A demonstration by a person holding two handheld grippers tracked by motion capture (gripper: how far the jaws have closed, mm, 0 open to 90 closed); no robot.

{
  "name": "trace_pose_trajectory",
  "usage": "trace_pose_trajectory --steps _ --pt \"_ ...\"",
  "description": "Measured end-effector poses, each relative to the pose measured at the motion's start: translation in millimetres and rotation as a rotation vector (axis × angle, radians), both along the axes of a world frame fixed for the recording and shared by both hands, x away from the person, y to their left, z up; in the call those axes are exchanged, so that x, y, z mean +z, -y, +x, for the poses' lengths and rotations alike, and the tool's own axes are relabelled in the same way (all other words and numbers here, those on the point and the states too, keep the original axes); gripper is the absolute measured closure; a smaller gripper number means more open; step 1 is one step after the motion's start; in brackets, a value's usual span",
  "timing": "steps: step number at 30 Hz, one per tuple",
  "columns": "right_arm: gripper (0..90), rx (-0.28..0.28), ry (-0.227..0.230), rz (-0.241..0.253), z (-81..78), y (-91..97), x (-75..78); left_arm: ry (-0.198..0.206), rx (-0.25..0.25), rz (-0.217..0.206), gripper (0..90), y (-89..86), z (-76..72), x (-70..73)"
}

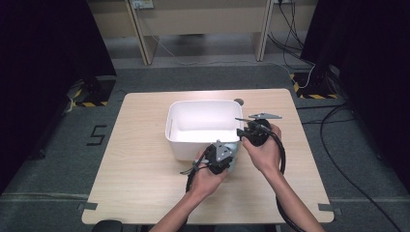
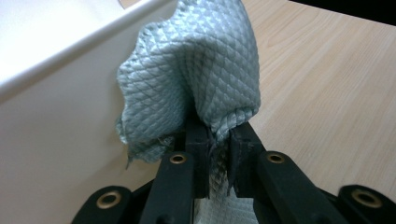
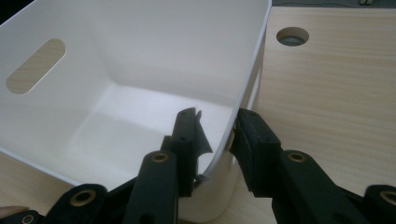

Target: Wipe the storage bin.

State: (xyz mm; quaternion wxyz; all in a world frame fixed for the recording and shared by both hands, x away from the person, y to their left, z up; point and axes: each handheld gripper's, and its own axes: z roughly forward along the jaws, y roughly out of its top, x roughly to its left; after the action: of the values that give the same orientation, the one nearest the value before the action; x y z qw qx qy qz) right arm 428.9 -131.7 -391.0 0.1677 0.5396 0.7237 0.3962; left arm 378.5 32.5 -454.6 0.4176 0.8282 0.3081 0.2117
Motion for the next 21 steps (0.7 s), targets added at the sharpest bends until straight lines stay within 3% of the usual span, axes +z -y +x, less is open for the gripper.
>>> trace_pose_trajectory --steps 21 --pt "69.9 0.003 -0.001 -0.001 0.0 0.1 0.1 -0.013 -0.011 0.029 80.7 4.2 1.9 -10.4"
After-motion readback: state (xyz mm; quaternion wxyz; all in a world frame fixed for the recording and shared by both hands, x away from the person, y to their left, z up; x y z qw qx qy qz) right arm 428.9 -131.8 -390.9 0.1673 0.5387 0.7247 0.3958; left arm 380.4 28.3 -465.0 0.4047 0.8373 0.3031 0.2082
